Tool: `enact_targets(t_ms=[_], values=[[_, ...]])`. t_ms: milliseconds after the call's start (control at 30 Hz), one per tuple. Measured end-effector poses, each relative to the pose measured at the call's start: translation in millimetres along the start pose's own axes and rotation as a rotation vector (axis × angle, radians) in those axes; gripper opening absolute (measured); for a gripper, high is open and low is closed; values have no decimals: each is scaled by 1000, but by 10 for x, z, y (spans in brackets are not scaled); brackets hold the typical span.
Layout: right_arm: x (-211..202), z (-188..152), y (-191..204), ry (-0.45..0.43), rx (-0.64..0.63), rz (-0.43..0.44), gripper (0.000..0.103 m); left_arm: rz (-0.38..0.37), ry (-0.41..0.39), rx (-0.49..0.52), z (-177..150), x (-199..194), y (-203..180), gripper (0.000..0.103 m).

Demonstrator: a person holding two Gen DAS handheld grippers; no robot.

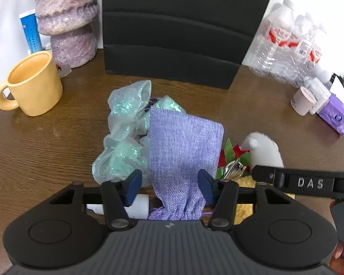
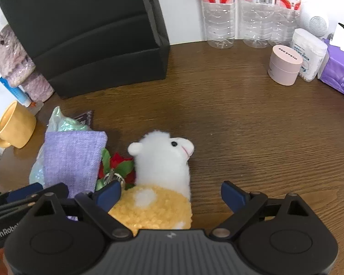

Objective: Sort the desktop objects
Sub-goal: 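Grasp the purple pouch with the left tool while the right tool grasps the plush alpaca, then lift the purple pouch and plush alpaca with both tools toward the box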

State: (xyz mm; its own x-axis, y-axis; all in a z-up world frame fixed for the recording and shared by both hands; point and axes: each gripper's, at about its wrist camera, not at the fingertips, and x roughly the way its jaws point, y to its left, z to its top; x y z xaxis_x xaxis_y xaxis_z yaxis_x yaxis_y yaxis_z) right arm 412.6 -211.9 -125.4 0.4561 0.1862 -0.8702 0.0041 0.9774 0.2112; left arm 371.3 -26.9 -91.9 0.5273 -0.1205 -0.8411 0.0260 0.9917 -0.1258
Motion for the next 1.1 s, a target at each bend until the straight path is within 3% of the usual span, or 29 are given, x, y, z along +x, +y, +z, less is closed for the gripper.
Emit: enact_targets(t_ms=[167, 400, 467, 500, 633, 1100], values=[[49, -3, 19, -2, -32, -17, 93, -13, 23, 7, -20, 81, -10, 29], [163, 32, -63, 27, -4, -23, 93, -5, -2, 0, -53, 111, 18, 15], [190, 45, -90, 29, 6, -17, 83, -5, -13, 2, -56, 113, 14, 12], [197, 46, -94, 34, 8, -4, 80, -4, -18, 1, -60, 115, 12, 12], [204, 43, -100, 48, 11, 38, 49, 0, -29, -11, -76, 128, 13, 11], [103, 56, -187, -11, 51, 63, 45, -24, -41, -66, -196, 89, 135, 9]])
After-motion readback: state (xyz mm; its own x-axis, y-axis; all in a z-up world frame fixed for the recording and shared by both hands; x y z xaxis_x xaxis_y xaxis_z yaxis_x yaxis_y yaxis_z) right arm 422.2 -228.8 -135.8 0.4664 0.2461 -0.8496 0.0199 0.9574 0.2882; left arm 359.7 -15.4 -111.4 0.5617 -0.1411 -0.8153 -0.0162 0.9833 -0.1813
